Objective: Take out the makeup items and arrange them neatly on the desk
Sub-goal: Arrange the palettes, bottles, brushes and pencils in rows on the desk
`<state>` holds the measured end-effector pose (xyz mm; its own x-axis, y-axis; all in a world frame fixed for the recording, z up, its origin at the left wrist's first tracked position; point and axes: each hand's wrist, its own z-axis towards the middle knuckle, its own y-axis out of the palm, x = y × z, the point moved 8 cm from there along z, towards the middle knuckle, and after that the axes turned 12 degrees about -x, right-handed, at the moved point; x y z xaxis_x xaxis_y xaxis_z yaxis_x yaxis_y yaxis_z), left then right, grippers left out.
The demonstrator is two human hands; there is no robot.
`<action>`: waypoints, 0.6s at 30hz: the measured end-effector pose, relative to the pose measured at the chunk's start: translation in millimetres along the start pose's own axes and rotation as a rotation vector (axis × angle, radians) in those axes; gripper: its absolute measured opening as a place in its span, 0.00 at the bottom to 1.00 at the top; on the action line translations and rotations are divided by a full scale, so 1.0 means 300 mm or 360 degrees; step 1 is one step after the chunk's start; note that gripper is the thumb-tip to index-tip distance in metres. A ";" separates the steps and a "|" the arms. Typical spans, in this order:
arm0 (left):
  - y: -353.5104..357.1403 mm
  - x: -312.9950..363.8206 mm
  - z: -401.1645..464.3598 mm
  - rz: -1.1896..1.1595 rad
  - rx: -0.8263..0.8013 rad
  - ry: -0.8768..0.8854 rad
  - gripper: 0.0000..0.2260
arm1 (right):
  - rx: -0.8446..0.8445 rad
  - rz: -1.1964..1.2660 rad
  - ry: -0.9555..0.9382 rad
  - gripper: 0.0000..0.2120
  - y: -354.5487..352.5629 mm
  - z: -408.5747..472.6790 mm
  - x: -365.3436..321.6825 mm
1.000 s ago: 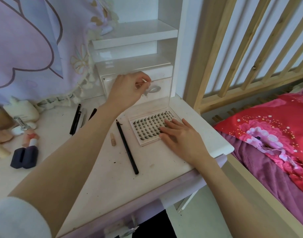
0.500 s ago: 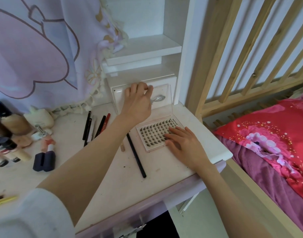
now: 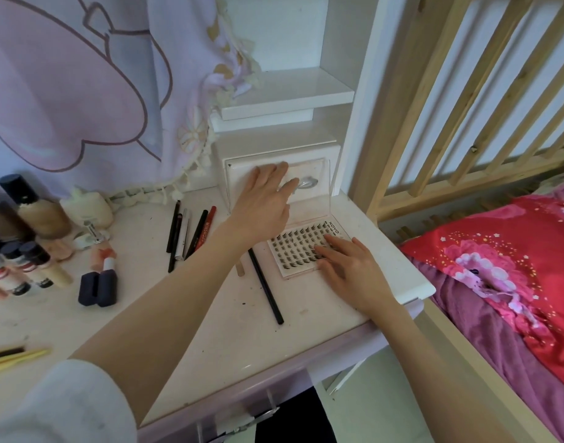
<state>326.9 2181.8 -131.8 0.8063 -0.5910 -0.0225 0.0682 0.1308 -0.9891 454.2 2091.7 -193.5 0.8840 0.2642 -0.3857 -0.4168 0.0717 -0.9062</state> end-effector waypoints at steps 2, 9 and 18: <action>-0.014 -0.004 -0.009 -0.0106 -0.0012 0.0045 0.22 | -0.0002 0.0094 0.0012 0.14 -0.008 0.001 0.002; -0.083 -0.086 -0.169 -0.0462 0.0142 -0.0008 0.19 | 0.0254 0.0272 0.0091 0.11 -0.065 0.005 -0.034; 0.016 -0.252 -0.495 -0.0488 0.0220 -0.0568 0.11 | 0.0110 0.0066 -0.0354 0.08 0.061 0.100 -0.399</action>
<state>179.1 2108.9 -156.3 0.8862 -0.3125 0.3421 0.3920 0.1120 -0.9131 334.5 2090.2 -158.8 0.8006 0.4731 -0.3676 -0.4718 0.1198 -0.8735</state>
